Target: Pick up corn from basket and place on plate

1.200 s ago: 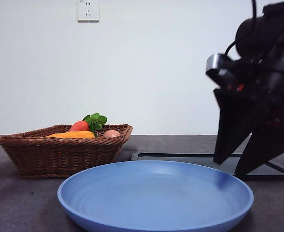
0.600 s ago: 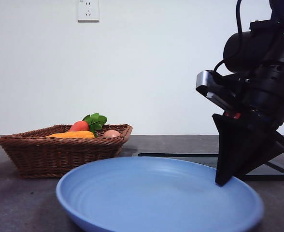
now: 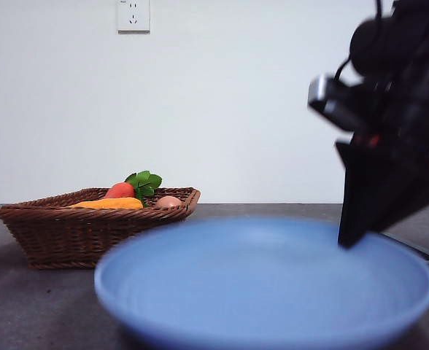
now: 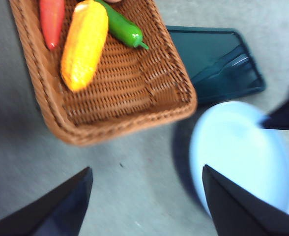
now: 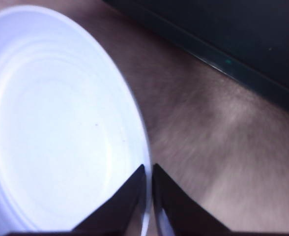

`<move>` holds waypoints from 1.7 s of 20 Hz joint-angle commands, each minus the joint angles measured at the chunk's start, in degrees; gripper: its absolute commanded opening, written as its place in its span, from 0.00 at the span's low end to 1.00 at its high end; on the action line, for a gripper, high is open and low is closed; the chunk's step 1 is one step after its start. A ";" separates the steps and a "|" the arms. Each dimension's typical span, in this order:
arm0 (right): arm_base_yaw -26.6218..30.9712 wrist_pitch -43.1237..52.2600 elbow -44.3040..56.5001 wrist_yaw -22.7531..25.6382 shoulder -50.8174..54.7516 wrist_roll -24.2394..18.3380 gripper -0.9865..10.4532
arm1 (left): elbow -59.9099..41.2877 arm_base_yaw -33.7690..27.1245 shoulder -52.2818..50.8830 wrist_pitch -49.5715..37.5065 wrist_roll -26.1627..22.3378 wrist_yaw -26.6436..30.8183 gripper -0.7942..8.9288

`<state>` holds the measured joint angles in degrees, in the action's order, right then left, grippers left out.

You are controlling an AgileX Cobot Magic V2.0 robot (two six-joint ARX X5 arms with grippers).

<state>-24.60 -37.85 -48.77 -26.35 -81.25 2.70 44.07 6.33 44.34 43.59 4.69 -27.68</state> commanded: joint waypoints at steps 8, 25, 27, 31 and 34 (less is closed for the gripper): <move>2.97 -11.85 -6.29 -0.26 21.09 1.18 0.09 | 11.93 10.51 19.71 -7.76 -6.14 17.29 0.46; 6.14 -17.07 -10.34 -0.13 28.61 1.16 0.09 | 28.52 15.50 57.68 -12.81 -15.17 29.38 0.46; 6.14 -17.05 -10.34 -0.13 28.57 1.16 0.09 | 28.52 15.52 58.86 -13.68 -15.17 29.38 0.46; 6.14 -17.05 -10.34 -0.07 28.55 1.16 0.09 | 28.52 15.52 60.94 -14.08 -15.15 29.38 0.46; 6.14 -17.03 -10.34 1.53 28.55 1.16 0.09 | 28.52 16.24 61.11 -14.51 -15.12 29.38 0.43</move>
<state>-18.31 -55.46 -57.74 -24.47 -52.31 3.27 71.24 22.26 104.20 29.61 -9.78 1.52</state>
